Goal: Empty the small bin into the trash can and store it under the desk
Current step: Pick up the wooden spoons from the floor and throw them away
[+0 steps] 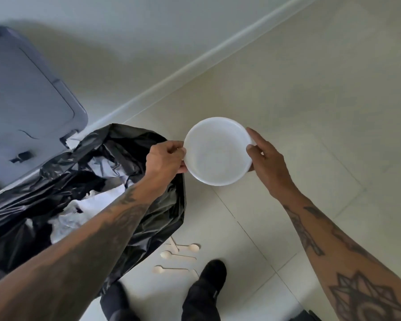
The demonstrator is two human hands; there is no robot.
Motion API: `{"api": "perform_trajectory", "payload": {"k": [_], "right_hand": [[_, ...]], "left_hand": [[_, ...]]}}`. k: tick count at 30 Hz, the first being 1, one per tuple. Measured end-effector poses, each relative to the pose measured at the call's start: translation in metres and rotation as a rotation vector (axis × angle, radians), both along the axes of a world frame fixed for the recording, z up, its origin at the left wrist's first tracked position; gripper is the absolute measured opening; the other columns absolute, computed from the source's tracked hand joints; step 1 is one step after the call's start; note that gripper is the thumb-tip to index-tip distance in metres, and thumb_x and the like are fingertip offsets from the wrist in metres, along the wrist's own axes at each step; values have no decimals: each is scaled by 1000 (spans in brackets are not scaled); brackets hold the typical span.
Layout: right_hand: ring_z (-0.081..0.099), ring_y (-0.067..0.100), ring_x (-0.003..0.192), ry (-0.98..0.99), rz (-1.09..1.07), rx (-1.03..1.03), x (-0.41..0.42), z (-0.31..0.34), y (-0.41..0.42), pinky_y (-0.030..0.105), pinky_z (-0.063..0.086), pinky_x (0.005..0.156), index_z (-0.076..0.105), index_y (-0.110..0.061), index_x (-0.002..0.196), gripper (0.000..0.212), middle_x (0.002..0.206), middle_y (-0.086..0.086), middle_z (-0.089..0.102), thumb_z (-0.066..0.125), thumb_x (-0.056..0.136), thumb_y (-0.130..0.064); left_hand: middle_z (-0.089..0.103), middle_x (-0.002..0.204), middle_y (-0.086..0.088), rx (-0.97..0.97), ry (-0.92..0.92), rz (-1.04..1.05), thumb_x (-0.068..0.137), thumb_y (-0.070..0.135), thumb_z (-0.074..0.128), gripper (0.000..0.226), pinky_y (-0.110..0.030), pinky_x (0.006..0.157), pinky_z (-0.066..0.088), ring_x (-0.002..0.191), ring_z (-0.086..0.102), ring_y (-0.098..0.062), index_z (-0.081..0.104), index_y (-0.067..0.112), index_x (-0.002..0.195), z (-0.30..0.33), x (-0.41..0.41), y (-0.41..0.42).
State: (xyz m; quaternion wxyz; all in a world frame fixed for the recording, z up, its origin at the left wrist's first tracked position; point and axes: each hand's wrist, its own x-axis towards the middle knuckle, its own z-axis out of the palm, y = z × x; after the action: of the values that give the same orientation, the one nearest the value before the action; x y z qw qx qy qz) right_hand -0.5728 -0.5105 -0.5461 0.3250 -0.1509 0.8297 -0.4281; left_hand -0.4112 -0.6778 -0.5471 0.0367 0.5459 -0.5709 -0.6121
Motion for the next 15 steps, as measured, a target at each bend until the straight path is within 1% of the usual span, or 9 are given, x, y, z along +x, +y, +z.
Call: {"api": "perform_trajectory", "payload": {"k": [2,4,6,8,10,11,12,14,15], "right_hand": [[62,26,107,-74,-48,44,0,-58,21,2,47,52,50,-47,137,47,124,8,57,48,96,-23],[64,28,106,-125,-80,103,4,-117,40,4,50,54,50,-47,137,50,125,9,56,48,94,-21],[66,26,100,-146,-104,162,11,-171,57,18,58,69,52,-46,136,53,124,10,55,47,92,-17],[66,23,91,-165,-134,184,20,-216,73,31,60,81,55,-44,133,54,123,10,55,47,90,-14],[66,25,91,-175,-140,193,29,-251,83,33,61,81,59,-44,128,55,122,11,56,47,87,-10],[66,25,90,-177,-139,190,34,-264,85,32,61,78,61,-44,126,54,123,12,57,47,87,-9],[67,24,88,-178,-150,178,37,-274,85,31,61,77,62,-44,124,52,123,13,58,47,88,-10],[69,25,93,-167,-199,150,40,-289,84,30,61,74,63,-43,122,45,124,11,59,45,93,-13],[69,27,97,-156,-224,144,39,-294,84,29,61,73,63,-41,122,43,125,10,59,45,95,-15]], "left_hand": [[77,104,-17,3,-51,-35,98,3,56,24,-43,84,64,89,78,-29,73,6,116,-53,-5,17],[77,103,-21,13,-95,-72,94,-3,54,29,-46,84,64,93,77,-33,73,8,112,-106,-8,35],[75,101,-23,19,-140,-102,90,-6,52,36,-49,86,63,96,76,-39,72,4,118,-158,-6,53],[74,97,-21,26,-171,-124,87,-8,52,41,-50,88,62,99,74,-40,72,4,121,-203,-2,69],[76,101,-18,27,-202,-126,85,-8,51,45,-48,90,61,102,74,-37,73,7,121,-237,3,79],[77,101,-15,22,-217,-119,83,-8,50,47,-47,90,61,102,74,-34,74,9,121,-250,6,82],[77,97,-10,12,-229,-103,82,-6,50,49,-45,89,62,100,74,-31,74,12,121,-259,7,85],[74,81,4,-28,-243,-65,79,-2,51,50,-42,86,63,94,76,-26,74,17,120,-270,10,87],[71,75,9,-41,-234,-57,78,0,52,50,-41,85,63,93,76,-25,74,18,119,-273,10,86]]}}
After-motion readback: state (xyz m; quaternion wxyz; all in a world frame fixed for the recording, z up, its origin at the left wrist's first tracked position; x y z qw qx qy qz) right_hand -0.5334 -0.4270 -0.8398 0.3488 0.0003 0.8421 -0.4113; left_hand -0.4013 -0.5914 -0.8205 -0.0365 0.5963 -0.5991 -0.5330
